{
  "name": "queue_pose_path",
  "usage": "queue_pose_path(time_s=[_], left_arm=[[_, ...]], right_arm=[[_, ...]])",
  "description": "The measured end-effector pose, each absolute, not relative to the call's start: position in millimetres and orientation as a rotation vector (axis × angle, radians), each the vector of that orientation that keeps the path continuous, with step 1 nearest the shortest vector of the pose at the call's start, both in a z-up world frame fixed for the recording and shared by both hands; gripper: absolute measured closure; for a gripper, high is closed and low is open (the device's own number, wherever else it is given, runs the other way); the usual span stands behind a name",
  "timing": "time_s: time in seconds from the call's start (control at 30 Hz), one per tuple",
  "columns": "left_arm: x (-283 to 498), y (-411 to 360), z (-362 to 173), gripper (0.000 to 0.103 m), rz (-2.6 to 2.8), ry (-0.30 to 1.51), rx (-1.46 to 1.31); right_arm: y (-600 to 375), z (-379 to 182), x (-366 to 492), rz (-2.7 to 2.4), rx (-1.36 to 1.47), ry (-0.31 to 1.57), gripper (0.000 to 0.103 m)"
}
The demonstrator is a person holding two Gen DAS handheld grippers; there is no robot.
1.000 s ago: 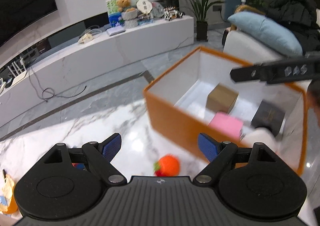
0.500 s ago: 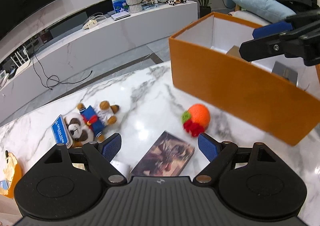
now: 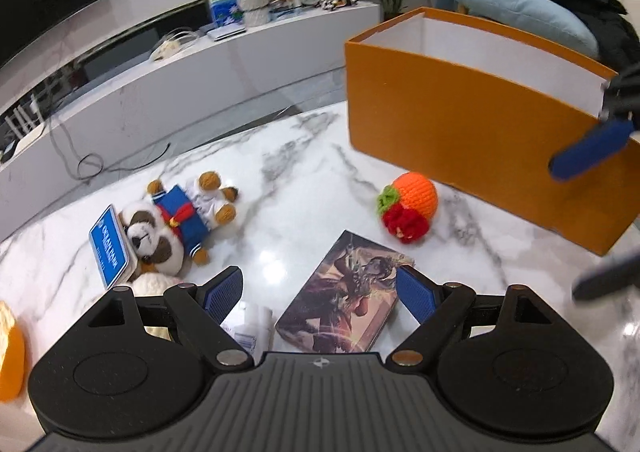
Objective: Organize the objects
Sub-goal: 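Move both tools back over the table toward the remaining items, then grasp the illustrated card box with the left tool while the right tool grasps the yellow tape measure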
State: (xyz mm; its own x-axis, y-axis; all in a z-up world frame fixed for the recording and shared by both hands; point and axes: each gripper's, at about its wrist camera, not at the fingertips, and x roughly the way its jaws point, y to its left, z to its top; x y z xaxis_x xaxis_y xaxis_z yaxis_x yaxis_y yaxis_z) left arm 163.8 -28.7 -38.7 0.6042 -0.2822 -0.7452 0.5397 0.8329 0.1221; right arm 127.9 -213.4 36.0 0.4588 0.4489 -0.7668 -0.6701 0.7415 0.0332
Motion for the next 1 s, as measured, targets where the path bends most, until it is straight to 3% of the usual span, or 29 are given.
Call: queue_pose_path(time_s=[0.73,0.87,1.0], left_arm=[[173,-51,-77,0.0,-0.557,0.865,0.409],[173,-51,-78,0.0,-0.562,0.882,0.399],[173,-46,-78,0.003,-0.593,0.937,0.346]], right_arm=[[-170,-37,100,0.778,-0.543,1.031,0.026],[-169,-44,104,0.76,-0.565,1.047,0.03],[-171,-41,108,0.755,-0.545,1.059,0.042]])
